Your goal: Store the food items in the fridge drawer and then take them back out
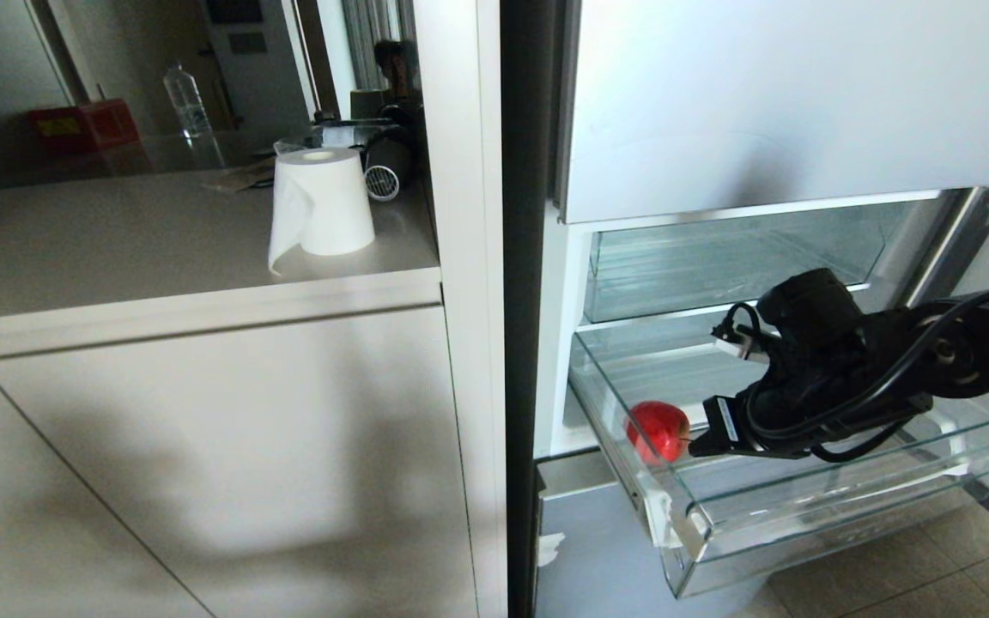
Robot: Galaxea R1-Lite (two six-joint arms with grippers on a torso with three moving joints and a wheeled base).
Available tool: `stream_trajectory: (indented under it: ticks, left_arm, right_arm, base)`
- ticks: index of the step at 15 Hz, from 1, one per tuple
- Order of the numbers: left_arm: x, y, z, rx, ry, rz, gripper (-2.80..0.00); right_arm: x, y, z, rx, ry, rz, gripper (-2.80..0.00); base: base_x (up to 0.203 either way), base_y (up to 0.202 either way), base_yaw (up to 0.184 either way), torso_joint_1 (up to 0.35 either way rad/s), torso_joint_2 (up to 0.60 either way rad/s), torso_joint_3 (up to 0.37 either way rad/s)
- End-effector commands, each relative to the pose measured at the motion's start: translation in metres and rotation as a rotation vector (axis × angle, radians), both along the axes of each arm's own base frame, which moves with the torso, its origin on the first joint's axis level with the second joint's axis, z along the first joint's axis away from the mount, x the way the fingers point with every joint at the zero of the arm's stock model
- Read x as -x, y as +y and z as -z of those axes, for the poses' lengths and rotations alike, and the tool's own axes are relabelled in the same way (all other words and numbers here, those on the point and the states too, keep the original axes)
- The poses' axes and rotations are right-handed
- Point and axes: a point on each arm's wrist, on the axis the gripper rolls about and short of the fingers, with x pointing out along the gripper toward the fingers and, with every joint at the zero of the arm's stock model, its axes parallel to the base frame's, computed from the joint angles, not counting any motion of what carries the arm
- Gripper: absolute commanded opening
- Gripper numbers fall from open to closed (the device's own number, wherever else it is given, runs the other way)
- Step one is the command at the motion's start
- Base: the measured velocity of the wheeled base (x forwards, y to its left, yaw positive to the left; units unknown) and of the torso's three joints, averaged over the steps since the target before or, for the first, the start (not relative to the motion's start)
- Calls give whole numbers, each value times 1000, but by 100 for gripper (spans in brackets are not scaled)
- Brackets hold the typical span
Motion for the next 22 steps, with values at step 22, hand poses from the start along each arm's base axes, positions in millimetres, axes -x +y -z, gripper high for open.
stream_trajectory:
  ticks: [22]
  left_arm:
    - [0,0,0,0,-1,0,-280]
  right_arm:
    - [-12,-5,-13,-107,-112,110,-280]
  base:
    - [0,0,0,0,0,0]
